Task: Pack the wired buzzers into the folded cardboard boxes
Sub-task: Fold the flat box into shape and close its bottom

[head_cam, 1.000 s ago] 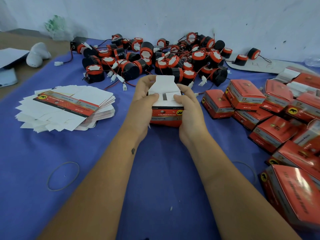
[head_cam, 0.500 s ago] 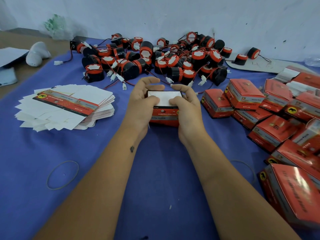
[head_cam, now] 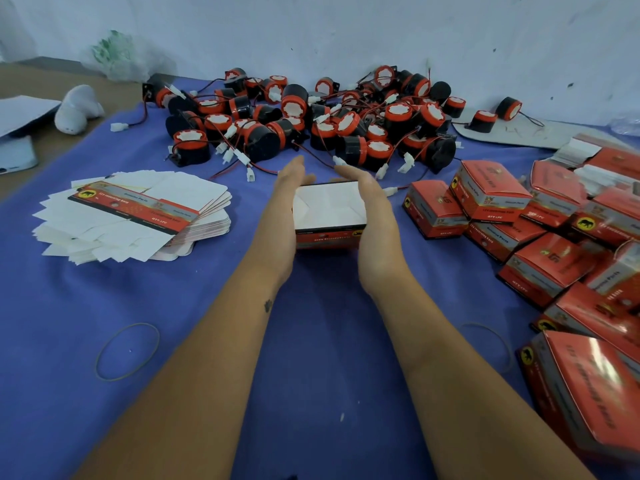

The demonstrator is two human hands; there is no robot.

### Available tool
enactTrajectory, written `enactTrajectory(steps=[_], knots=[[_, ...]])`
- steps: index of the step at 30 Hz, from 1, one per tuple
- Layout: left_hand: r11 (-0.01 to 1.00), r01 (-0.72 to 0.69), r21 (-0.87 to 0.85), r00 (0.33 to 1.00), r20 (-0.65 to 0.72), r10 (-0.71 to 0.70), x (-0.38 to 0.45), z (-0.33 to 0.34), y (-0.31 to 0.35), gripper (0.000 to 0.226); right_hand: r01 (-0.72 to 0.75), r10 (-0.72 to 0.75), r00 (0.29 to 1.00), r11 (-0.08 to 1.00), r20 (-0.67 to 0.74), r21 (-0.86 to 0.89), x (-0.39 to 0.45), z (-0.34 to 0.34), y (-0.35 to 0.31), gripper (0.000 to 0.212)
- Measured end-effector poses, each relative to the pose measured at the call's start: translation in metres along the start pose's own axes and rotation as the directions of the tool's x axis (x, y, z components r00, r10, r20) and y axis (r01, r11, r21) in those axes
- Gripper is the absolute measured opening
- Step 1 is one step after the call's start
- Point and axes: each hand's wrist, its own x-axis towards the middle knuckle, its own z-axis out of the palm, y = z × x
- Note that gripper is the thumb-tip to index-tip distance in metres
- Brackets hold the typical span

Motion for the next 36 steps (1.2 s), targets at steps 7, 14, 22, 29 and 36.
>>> enactTrajectory(steps=[7, 14, 22, 29, 36], knots=[[0.945, -0.229, 0.235, 0.968, 0.161, 0.194, 0.001, -0.010, 0.007, 0.061, 0.153, -0.148, 0.988, 0.905, 0.043, -0.398, 0.003, -0.007, -0.003, 0.038], [0.849, -0.417, 0.323, 0.882, -0.080, 0.464, -0.001, -0.005, 0.012, 0.061, 0.034, -0.030, 0.999, 0.974, 0.021, -0.223, 0.001, -0.007, -0.003, 0.026], [0.959, -0.010, 0.282, 0.994, -0.100, 0.040, 0.010, -0.008, 0.001, 0.024, 0.227, -0.245, 0.969, 0.902, -0.003, -0.368, 0.012, -0.007, 0.009, 0.024], [0.873, -0.072, 0.483, 0.916, -0.315, 0.250, 0.023, -0.018, -0.008, 0.039, 0.187, -0.173, 0.982, 0.904, 0.072, -0.385, 0.077, 0.003, 0.008, 0.022], [0.921, -0.082, 0.382, 0.857, -0.444, 0.261, 0.034, -0.025, -0.013, 0.052, -0.108, -0.056, 0.985, 0.520, -0.160, -0.847, 0.162, -0.010, 0.032, 0.042]])
